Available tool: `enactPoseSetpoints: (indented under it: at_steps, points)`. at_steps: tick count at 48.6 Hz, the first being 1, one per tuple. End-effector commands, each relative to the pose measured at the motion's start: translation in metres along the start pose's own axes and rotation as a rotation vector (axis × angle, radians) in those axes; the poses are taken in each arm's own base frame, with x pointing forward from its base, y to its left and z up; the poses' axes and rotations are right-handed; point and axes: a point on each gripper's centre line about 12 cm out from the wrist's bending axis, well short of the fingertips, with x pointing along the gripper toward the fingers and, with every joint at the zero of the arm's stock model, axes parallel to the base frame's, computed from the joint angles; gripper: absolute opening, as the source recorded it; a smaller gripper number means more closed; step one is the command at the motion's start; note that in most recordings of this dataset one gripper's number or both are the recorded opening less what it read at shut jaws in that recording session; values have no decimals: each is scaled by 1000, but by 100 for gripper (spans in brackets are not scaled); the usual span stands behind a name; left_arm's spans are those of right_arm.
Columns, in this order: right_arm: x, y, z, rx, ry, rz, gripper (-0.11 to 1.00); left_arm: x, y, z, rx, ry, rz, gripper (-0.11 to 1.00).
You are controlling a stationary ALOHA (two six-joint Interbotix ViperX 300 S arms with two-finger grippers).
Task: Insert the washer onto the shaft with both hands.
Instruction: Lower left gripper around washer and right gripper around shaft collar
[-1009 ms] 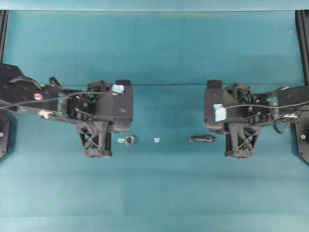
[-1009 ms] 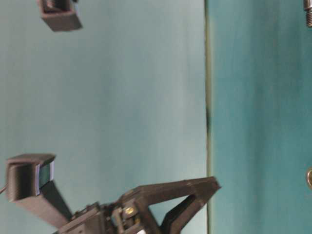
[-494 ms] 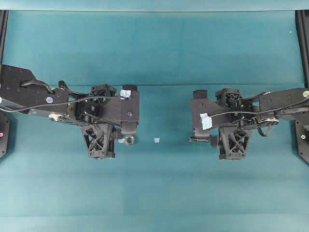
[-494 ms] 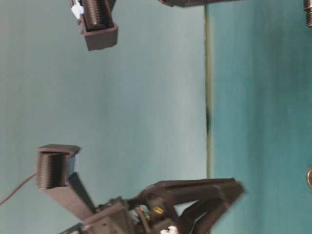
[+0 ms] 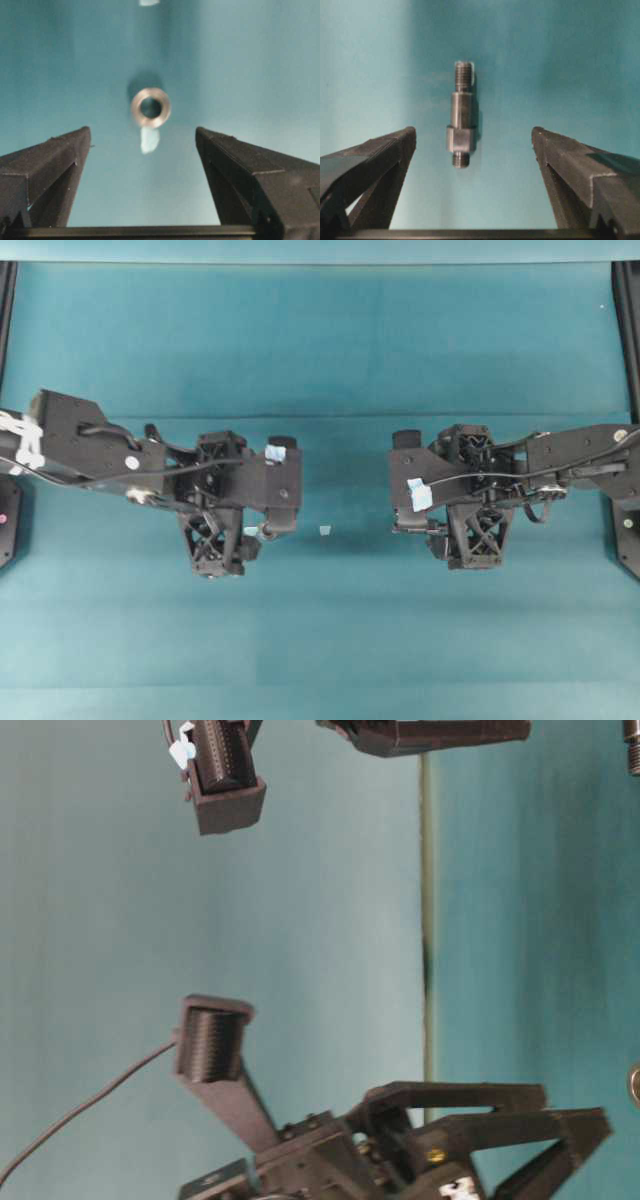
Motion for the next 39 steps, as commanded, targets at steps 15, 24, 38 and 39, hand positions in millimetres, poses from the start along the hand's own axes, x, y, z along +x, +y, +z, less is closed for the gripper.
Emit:
enactPoseSetpoints:
  at_steps: [15,24,38,39]
  points:
    - [17,0,-7,-3,52,2,86,13,-6,4,-39,-21,-8,91]
    - [25,1,-8,-2,52,4,86,19,-4,1,-44,-8,-5,91]
    - [32,1,-9,13,57,7,86,23,-2,3,-45,-12,-3,91]
    - [32,2,-10,11,58,7,86,23,-1,2,-48,-14,-2,91]
